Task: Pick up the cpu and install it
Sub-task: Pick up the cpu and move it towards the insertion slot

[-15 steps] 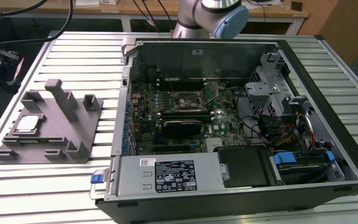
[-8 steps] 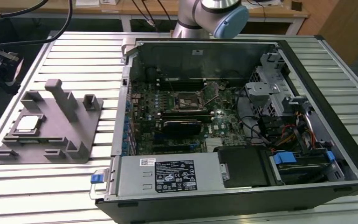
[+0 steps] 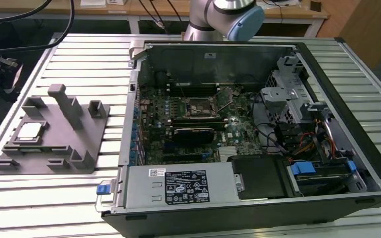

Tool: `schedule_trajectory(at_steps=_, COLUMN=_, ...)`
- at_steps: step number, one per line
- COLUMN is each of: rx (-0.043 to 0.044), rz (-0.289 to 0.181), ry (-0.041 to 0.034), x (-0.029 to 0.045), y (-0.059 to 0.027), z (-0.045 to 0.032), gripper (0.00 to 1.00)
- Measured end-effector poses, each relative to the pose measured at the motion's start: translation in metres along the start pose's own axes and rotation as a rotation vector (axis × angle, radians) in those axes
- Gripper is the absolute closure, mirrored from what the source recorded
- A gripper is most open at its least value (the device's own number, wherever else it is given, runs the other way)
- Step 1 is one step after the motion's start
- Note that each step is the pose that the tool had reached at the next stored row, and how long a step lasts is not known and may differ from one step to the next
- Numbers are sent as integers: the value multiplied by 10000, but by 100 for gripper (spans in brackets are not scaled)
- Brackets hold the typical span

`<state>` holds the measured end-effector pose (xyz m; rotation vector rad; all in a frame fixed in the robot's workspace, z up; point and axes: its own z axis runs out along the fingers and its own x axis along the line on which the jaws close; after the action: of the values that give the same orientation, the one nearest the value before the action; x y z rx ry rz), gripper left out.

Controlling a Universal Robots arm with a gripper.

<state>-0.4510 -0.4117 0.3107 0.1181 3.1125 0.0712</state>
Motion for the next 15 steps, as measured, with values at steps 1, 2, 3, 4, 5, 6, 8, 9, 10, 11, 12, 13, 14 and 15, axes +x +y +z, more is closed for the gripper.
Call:
schedule_trajectory(at_steps=1, rx=-1, rz=0, ry=-2, x=7, y=-1, z=10, gripper=89)
schedule_trajectory(at_steps=2, rx=-1, rz=0, ry=-1, x=16, y=-2, z=19, gripper=89)
schedule_trajectory(at_steps=3, rx=-1, rz=-1, ry=-1, x=23, y=-3, z=30, gripper=89)
schedule_trajectory(at_steps=4, rx=-1, rz=-1, ry=0, x=32, y=-4, z=39, gripper=89)
schedule_trajectory(at_steps=5, rx=0, rz=-1, ry=0, x=42, y=-6, z=49, gripper=89)
schedule_trajectory(at_steps=6, rx=-1, rz=-1, ry=-1, x=48, y=-7, z=63, gripper=89)
schedule_trajectory(at_steps=8, rx=-1, rz=-1, ry=-1, x=59, y=-9, z=89, gripper=89)
schedule_trajectory(at_steps=9, rx=-1, rz=-1, ry=-1, x=64, y=-10, z=104, gripper=89)
schedule_trajectory(at_steps=10, rx=-1, rz=0, ry=-1, x=70, y=-11, z=119, gripper=89)
schedule_trajectory(at_steps=11, rx=-1, rz=0, ry=0, x=76, y=-12, z=132, gripper=89)
schedule_trajectory(at_steps=12, rx=0, rz=0, ry=0, x=82, y=-13, z=146, gripper=89)
schedule_trajectory(at_steps=13, rx=0, rz=-1, ry=0, x=88, y=-14, z=159, gripper=89)
schedule_trajectory(at_steps=14, rx=-1, rz=-1, ry=-1, x=93, y=-15, z=173, gripper=89)
schedule_trajectory(at_steps=15, rx=-1, rz=-1, ry=-1, x=99, y=-16, z=189, gripper=89)
